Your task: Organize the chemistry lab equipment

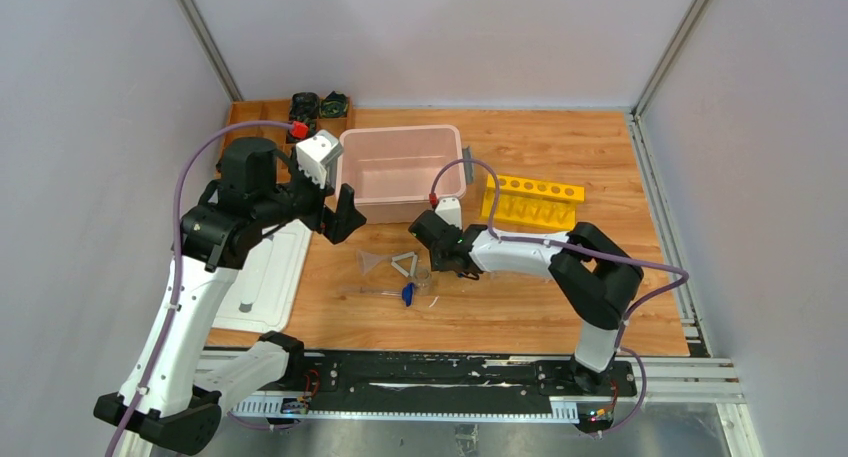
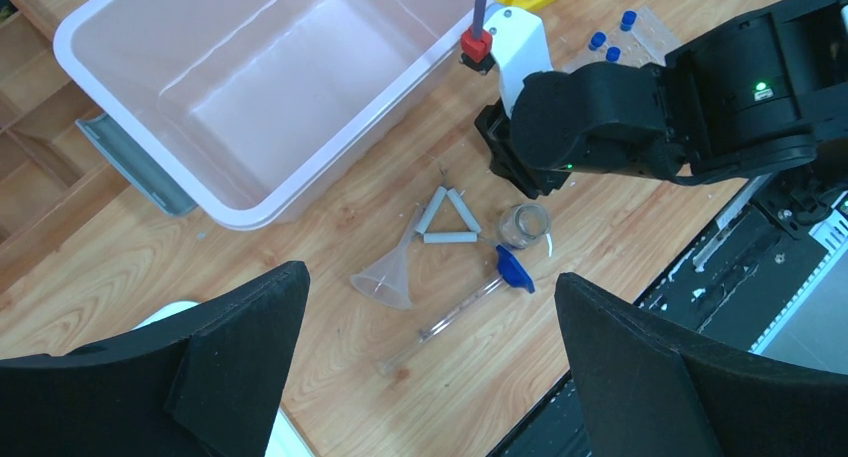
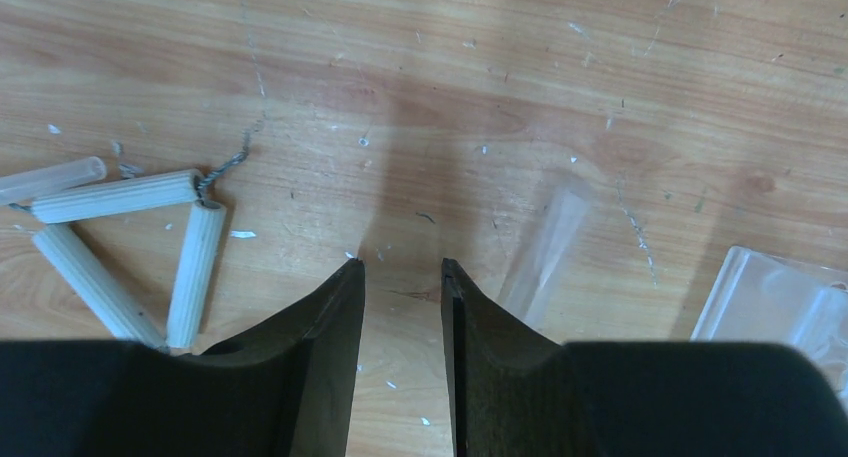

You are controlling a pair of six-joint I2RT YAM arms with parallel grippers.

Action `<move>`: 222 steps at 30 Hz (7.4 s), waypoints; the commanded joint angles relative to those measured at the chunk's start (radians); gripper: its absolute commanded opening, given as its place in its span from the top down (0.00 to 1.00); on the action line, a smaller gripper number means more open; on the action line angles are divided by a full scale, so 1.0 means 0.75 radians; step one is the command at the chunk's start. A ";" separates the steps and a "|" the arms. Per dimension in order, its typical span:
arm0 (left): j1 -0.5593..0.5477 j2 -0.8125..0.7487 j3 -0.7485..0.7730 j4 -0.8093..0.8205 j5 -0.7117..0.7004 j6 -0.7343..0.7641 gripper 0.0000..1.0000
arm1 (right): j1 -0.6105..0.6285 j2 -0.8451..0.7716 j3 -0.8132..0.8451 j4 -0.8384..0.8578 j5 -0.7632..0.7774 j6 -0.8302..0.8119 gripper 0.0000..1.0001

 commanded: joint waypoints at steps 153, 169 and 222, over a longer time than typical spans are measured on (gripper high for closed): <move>0.007 -0.058 -0.212 0.449 0.424 -0.532 0.36 | 0.234 -0.554 0.314 0.497 -0.104 -0.005 1.00; 0.007 -0.056 -0.274 0.488 0.463 -0.572 0.74 | 0.283 -0.575 0.288 0.564 -0.076 -0.029 1.00; 0.007 -0.055 -0.125 0.120 0.186 -0.038 0.00 | -0.510 -1.134 -0.126 -0.465 -0.012 -0.364 1.00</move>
